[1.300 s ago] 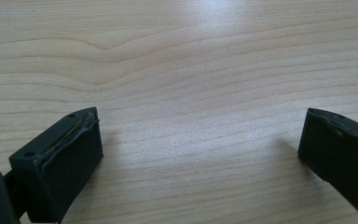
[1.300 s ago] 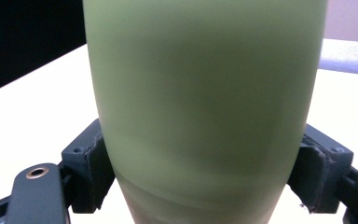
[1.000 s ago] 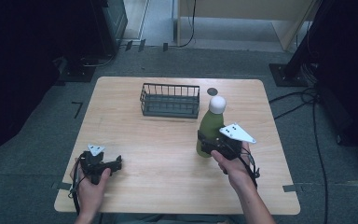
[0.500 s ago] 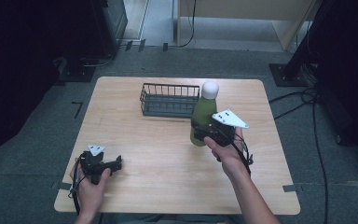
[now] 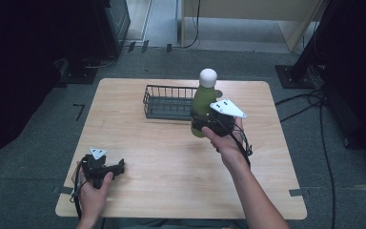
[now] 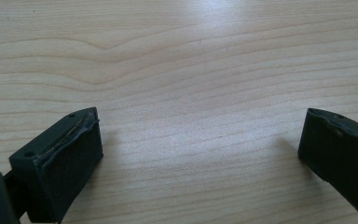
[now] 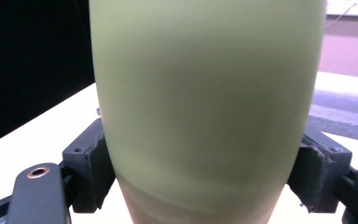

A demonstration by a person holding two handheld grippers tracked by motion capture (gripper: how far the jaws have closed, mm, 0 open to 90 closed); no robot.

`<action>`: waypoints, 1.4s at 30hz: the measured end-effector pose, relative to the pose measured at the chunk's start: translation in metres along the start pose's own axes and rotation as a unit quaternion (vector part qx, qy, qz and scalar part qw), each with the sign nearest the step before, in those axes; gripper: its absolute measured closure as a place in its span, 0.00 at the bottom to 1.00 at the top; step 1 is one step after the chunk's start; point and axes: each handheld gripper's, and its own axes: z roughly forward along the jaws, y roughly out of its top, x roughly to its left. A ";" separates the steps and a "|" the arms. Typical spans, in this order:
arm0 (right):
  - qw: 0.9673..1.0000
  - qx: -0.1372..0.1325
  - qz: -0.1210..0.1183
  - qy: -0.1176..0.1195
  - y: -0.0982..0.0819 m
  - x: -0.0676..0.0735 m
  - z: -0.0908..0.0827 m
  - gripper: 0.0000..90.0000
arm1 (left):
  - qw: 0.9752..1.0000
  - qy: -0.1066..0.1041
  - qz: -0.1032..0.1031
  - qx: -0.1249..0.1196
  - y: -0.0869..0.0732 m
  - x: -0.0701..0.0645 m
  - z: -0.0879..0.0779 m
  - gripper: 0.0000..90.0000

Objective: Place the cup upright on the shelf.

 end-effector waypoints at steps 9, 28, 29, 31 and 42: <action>1.000 -0.019 -0.008 -0.013 0.018 0.003 0.018 0.22 | 1.000 0.000 0.000 0.000 0.000 0.000 0.000 0.00; 0.999 -0.033 -0.005 -0.041 0.047 -0.002 0.053 0.22 | 1.000 0.000 0.000 0.000 0.000 0.000 0.000 0.00; 0.998 -0.032 -0.006 -0.046 0.050 -0.003 0.059 0.22 | 1.000 0.000 0.000 0.000 0.000 0.000 0.000 0.00; 0.998 -0.032 -0.007 -0.050 0.052 -0.003 0.061 0.22 | 1.000 0.000 0.000 0.000 0.000 0.000 0.000 0.00; 0.997 -0.032 -0.011 -0.062 0.061 0.000 0.095 0.22 | 1.000 0.000 0.001 0.001 0.000 0.000 0.000 0.00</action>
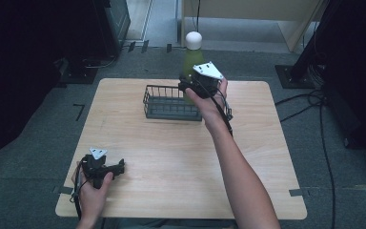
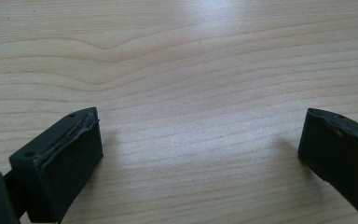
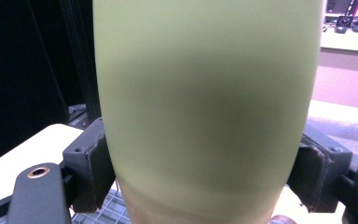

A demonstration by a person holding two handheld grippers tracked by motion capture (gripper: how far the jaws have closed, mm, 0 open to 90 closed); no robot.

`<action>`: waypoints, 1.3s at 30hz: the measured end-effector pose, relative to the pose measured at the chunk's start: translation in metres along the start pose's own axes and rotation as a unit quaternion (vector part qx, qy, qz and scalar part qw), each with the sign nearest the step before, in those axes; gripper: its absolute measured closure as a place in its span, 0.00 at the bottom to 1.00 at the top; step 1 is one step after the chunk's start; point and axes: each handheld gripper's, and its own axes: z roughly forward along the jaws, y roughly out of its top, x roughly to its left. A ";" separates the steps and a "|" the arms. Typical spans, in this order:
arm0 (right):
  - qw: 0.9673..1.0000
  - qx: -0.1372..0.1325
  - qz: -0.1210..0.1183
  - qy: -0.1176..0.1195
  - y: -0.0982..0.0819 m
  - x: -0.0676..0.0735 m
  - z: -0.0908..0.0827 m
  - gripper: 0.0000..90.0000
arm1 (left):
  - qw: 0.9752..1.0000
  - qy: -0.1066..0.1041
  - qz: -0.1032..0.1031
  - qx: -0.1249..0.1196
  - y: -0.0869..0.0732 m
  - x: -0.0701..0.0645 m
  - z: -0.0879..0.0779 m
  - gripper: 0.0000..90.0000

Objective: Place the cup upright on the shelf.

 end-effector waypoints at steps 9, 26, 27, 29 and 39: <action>1.000 0.001 -0.006 -0.006 -0.008 0.000 0.019 0.22 | 1.000 0.000 0.000 0.000 0.000 0.000 0.000 0.00; 1.000 0.021 -0.002 -0.021 -0.034 -0.009 0.037 0.23 | 1.000 0.000 -0.001 -0.001 0.000 0.000 0.000 0.00; 1.000 0.023 0.001 -0.020 -0.037 -0.010 0.038 0.23 | 1.000 0.000 0.000 -0.001 0.000 0.000 0.000 0.00; 0.999 0.027 0.003 -0.020 -0.038 -0.010 0.039 0.23 | 1.000 0.000 0.000 -0.001 0.000 0.000 0.000 0.00; 0.999 0.041 -0.004 -0.019 -0.043 -0.010 0.043 0.23 | 1.000 0.000 -0.001 0.000 0.000 0.000 0.000 0.00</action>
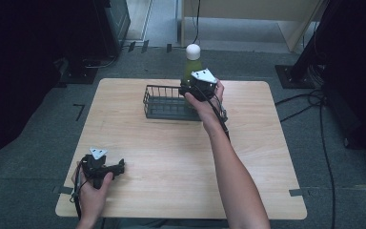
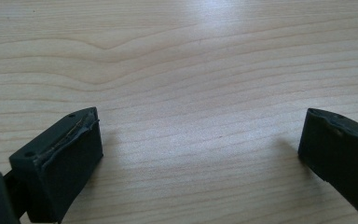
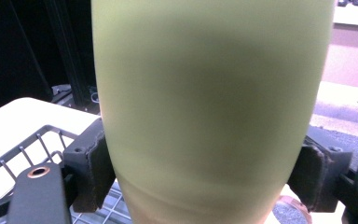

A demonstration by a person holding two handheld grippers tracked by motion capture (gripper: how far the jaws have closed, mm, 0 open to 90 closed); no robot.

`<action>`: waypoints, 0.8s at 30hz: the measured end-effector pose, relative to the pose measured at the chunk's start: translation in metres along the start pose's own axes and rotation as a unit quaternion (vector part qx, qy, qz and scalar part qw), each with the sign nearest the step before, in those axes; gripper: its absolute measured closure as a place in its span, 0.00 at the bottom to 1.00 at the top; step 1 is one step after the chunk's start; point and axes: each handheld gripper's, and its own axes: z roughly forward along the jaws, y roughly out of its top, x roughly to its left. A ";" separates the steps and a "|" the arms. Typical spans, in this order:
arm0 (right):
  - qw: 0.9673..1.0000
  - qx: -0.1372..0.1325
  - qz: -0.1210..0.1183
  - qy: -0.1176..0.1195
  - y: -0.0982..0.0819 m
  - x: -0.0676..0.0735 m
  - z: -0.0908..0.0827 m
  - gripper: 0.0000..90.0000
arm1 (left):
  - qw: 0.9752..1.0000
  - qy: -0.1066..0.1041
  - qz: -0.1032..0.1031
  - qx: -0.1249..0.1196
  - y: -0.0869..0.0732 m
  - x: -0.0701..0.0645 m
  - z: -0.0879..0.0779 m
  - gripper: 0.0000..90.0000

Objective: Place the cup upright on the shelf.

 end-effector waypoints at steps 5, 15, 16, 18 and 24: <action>1.000 0.005 0.002 0.001 -0.003 0.000 0.001 0.23 | 1.000 0.000 0.000 0.000 0.000 0.000 0.000 0.00; 1.000 0.019 0.006 0.009 -0.010 -0.005 0.004 0.23 | 1.000 0.000 0.000 0.000 0.000 0.000 0.000 0.00; 1.000 0.017 0.008 0.010 -0.011 -0.005 0.004 0.23 | 1.000 0.000 0.000 0.000 0.000 0.000 0.000 0.00; 1.000 0.018 0.011 0.012 -0.011 -0.006 0.004 0.23 | 1.000 0.000 0.000 0.000 0.000 0.000 0.000 0.00; 0.999 0.024 0.009 0.021 -0.010 -0.008 0.004 0.22 | 1.000 0.000 0.000 0.000 0.000 0.000 0.000 0.00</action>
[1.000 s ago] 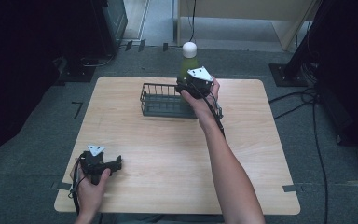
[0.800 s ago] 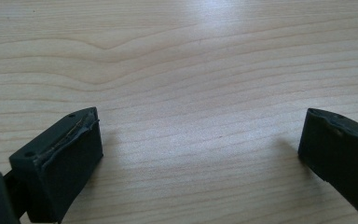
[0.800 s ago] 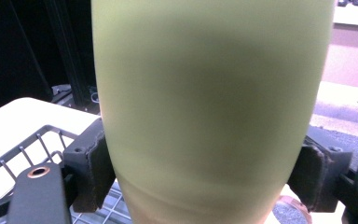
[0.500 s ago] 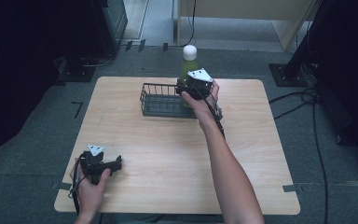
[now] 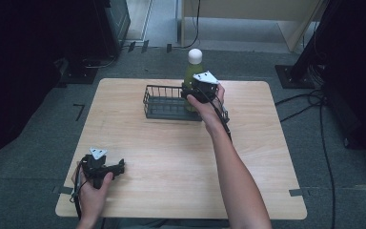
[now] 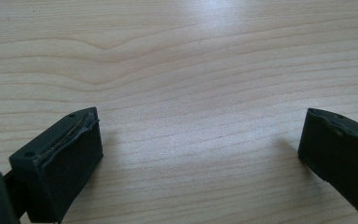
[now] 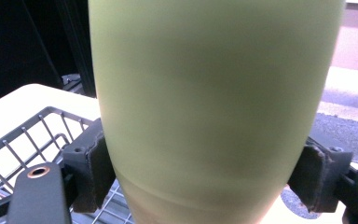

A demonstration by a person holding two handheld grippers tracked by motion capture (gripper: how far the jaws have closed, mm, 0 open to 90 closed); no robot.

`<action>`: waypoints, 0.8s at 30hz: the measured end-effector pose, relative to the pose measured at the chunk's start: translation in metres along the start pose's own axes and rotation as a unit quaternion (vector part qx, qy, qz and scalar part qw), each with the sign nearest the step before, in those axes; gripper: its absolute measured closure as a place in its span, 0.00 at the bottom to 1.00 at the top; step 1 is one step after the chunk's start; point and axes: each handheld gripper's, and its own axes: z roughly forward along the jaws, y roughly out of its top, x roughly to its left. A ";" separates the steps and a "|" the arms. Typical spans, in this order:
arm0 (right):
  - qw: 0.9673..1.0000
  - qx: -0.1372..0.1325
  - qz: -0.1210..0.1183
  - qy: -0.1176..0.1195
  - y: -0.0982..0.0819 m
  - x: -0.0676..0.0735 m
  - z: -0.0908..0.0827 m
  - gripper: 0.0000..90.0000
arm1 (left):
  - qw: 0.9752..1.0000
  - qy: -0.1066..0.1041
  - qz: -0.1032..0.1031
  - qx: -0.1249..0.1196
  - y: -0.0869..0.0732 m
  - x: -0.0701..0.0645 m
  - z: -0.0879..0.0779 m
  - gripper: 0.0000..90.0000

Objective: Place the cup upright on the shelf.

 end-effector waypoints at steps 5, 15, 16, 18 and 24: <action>1.000 0.003 0.002 0.005 0.000 -0.001 -0.001 0.22 | 1.000 0.000 0.000 0.000 0.000 0.000 0.000 0.00; 1.000 0.011 -0.003 0.015 0.002 -0.003 -0.001 0.22 | 1.000 0.000 0.000 0.000 0.000 0.000 0.000 0.00; 1.000 0.012 -0.003 0.016 0.002 -0.003 -0.001 0.22 | 1.000 0.000 0.000 0.000 0.000 0.000 0.000 0.00; 1.000 0.011 -0.003 0.016 0.002 -0.002 -0.001 0.22 | 1.000 0.000 0.000 0.000 0.000 0.000 0.000 0.00; 0.999 0.001 0.010 0.030 0.005 -0.003 -0.005 0.17 | 1.000 0.000 0.000 0.000 0.000 0.000 0.000 0.00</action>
